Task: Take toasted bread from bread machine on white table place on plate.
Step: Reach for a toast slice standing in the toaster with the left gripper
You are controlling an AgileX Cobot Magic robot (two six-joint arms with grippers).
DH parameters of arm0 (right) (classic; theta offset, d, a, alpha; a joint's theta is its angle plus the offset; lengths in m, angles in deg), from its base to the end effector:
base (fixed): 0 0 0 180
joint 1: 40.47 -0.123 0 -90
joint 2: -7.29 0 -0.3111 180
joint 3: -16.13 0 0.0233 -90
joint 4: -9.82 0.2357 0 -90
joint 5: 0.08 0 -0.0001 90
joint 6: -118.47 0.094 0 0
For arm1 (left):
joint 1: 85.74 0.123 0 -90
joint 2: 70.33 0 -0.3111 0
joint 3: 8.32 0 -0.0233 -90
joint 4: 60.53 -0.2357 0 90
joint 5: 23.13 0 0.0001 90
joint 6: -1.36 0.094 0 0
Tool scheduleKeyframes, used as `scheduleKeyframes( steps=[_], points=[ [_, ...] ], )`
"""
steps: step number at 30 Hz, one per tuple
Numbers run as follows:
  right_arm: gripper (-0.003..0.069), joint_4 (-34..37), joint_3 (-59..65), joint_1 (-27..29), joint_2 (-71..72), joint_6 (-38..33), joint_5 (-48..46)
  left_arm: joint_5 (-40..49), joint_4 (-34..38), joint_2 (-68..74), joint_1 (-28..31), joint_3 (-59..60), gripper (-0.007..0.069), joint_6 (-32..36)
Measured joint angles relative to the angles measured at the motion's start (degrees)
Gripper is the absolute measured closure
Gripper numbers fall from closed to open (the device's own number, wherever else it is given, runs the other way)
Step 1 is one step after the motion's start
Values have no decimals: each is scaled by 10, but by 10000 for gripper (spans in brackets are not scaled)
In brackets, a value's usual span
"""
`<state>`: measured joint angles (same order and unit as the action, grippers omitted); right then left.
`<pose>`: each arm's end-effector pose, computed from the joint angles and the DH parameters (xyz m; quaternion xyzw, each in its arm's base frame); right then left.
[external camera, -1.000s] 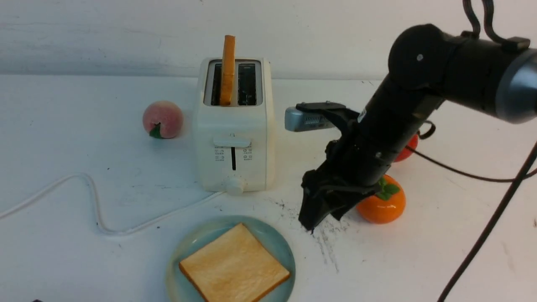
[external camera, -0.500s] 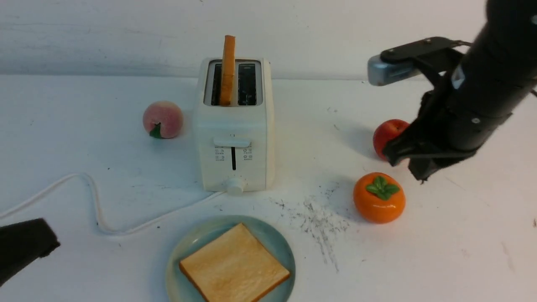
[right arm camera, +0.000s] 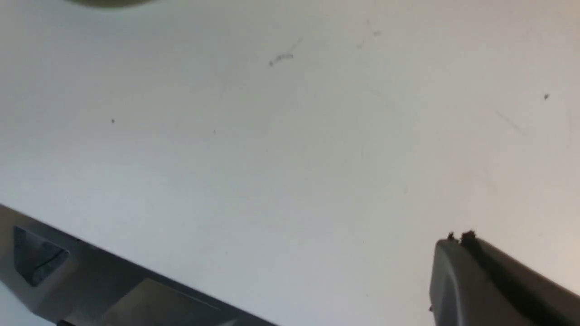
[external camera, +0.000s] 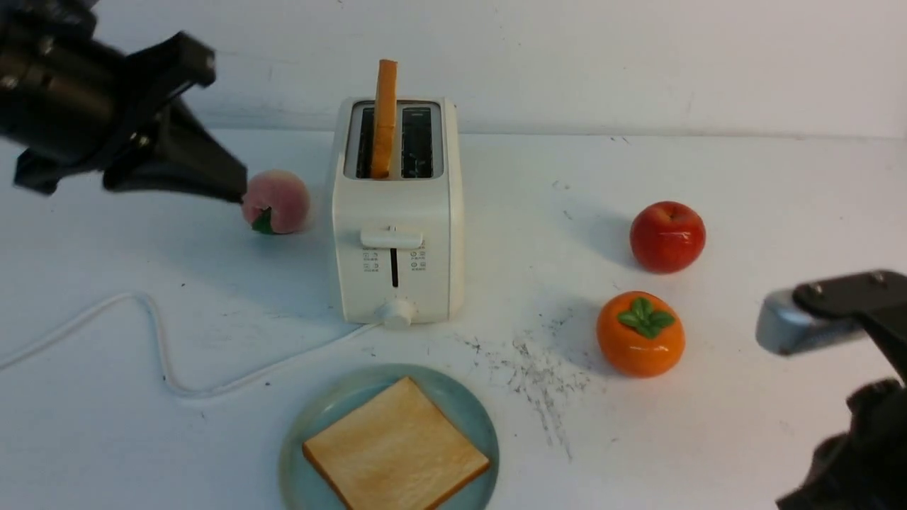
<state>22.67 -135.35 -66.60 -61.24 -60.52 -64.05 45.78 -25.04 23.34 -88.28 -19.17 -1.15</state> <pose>0.1297 0.0845 0.3199 -0.1820 0.9636 0.1427 0.1341 0.2907 -0.0639 0.4194 -0.0367 0.9236 -0.3125 0.2190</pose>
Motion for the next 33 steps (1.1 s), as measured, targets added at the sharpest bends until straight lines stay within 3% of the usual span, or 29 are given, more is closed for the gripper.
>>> scheduleKeyframes(
  steps=[3, 8, 11, 14, 23, 33],
  points=[
    [671, 0, 25, 0, 17, 0, 5, 16, -36, 74, -32, -102, 638, -26],
    [668, 1, 35, 0, 37, 0, 22, 25, -154, 243, -98, -367, 638, -149],
    [667, 2, 36, 0, 37, 0, 31, 26, -194, 295, -116, -447, 624, -179],
    [667, 2, 36, 0, 37, 0, 48, 29, -226, 343, -141, -517, 530, -197],
    [667, -10, 37, 0, 37, 0, 75, 29, -300, 353, -183, -528, 218, -199],
    [664, -15, 37, 0, 37, 0, 77, 29, -327, 381, -183, -530, 176, -199]
  ],
)
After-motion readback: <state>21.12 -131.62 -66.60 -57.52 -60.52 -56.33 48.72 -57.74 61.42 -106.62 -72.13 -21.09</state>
